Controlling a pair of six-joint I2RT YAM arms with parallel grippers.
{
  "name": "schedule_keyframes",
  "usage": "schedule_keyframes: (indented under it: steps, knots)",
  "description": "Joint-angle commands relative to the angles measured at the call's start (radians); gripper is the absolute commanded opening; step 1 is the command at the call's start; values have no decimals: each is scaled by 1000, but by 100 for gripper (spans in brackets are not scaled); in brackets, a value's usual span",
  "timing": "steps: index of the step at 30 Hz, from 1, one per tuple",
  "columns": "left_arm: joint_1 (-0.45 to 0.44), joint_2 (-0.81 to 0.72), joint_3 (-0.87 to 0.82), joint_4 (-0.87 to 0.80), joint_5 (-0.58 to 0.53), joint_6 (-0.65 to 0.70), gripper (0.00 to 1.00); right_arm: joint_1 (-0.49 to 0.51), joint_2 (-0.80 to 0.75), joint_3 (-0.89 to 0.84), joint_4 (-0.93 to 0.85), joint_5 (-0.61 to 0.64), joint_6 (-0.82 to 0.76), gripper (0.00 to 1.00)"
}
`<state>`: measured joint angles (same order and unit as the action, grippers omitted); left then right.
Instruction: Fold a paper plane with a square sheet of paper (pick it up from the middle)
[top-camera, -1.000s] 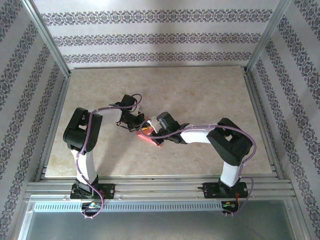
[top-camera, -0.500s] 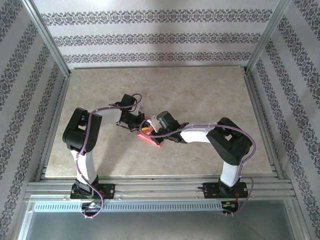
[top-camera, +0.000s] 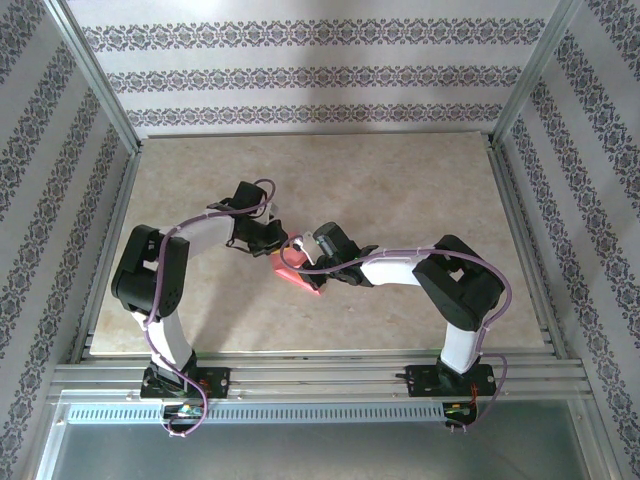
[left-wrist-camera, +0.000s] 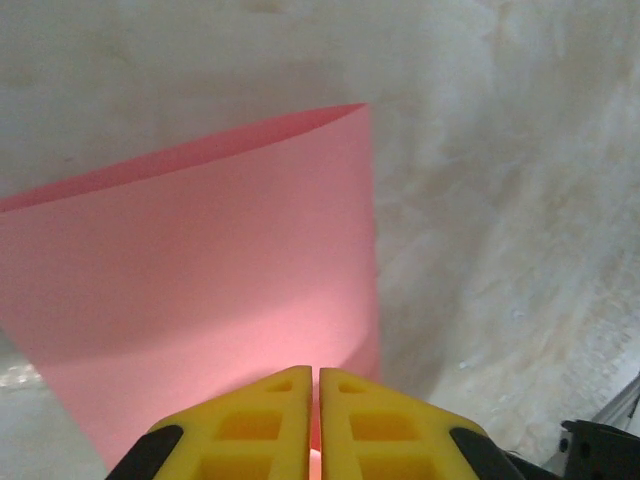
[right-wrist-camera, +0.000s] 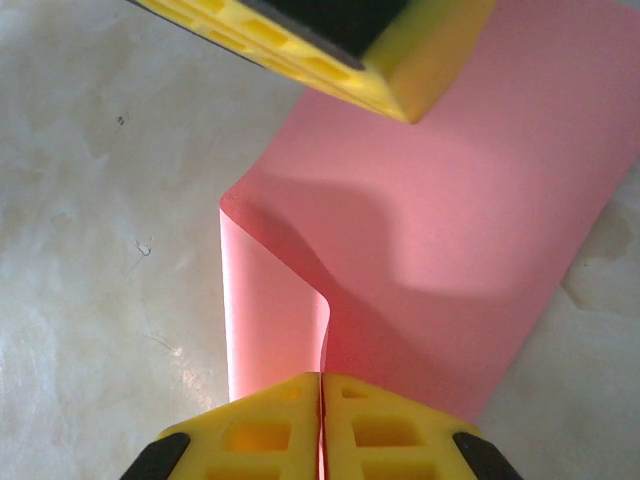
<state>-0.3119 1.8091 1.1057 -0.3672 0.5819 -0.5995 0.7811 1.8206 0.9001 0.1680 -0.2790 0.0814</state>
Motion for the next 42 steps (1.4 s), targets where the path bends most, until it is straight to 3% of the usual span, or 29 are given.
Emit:
schedule_keyframes:
  steps: [1, 19, 42]
  knots:
    - [7, 44, 7, -78, -38, 44, 10, -2, 1, -8, 3, -26, 14, 11]
    - [4, 149, 77, -147, -36, 137, 8, -3, 33, 40, -27, -24, -10, 11]
    - [1, 168, 77, -148, -14, 166, 7, -6, 43, 55, -50, 14, -18, 12]
